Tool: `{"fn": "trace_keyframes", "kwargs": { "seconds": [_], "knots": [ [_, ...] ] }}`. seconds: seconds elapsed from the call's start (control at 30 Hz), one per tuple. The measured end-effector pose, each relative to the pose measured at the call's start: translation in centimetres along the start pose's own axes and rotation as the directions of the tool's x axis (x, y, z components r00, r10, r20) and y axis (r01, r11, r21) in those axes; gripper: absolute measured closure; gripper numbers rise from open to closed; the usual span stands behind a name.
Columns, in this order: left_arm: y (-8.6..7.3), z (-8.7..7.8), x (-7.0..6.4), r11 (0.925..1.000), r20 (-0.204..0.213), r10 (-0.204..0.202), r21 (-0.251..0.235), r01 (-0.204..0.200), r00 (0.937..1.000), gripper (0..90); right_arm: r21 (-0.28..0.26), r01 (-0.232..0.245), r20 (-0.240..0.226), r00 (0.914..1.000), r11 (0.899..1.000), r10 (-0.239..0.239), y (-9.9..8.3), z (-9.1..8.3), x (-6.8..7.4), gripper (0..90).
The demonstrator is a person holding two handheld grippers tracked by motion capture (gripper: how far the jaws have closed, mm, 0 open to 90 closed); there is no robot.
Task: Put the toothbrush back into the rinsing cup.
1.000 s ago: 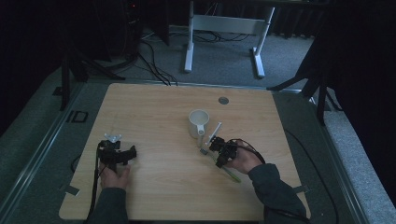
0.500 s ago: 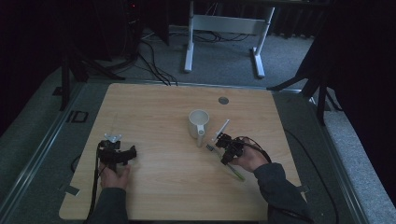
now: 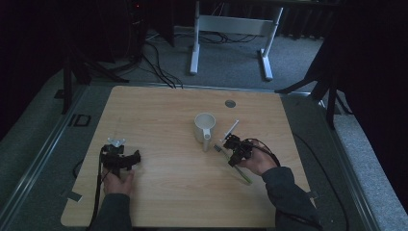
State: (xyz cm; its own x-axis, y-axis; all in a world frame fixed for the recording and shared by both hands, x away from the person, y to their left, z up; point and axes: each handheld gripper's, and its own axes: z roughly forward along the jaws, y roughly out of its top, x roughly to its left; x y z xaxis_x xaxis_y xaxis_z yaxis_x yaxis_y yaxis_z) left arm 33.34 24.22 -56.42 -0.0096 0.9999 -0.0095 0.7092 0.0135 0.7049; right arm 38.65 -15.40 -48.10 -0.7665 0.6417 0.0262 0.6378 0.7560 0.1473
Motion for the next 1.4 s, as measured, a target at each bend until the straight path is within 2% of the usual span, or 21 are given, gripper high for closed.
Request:
{"fn": "trace_keyframes", "kwargs": {
  "seconds": [0.07, 0.67, 1.2, 1.4],
  "knots": [
    [0.0, 0.0, 0.0, 1.0000, 0.000, 0.000, 0.000, 0.000, 1.0000, 13.3, -0.010, 0.004, 0.003, 1.0000, 1.000, -0.004, 0.1, -0.2, -0.2, 81.8],
    [0.0, 0.0, 0.0, 1.0000, 0.000, 0.000, 0.000, 0.000, 1.0000, 13.3, -0.086, -0.057, 0.026, 0.9979, 0.995, 0.059, 0.2, -1.1, -1.2, 81.9],
    [0.0, 0.0, 0.0, 1.0000, 0.000, 0.001, 0.001, -0.001, 1.0000, 13.3, -0.136, -0.068, 0.034, 0.9967, 0.988, 0.073, 0.5, -1.6, -1.5, 81.9],
    [0.0, 0.0, 0.0, 1.0000, 0.000, 0.001, 0.001, -0.001, 1.0000, 13.3, -0.189, -0.065, 0.038, 0.9966, 0.980, 0.073, 0.6, -2.0, -1.6, 81.9]
  ]
}}
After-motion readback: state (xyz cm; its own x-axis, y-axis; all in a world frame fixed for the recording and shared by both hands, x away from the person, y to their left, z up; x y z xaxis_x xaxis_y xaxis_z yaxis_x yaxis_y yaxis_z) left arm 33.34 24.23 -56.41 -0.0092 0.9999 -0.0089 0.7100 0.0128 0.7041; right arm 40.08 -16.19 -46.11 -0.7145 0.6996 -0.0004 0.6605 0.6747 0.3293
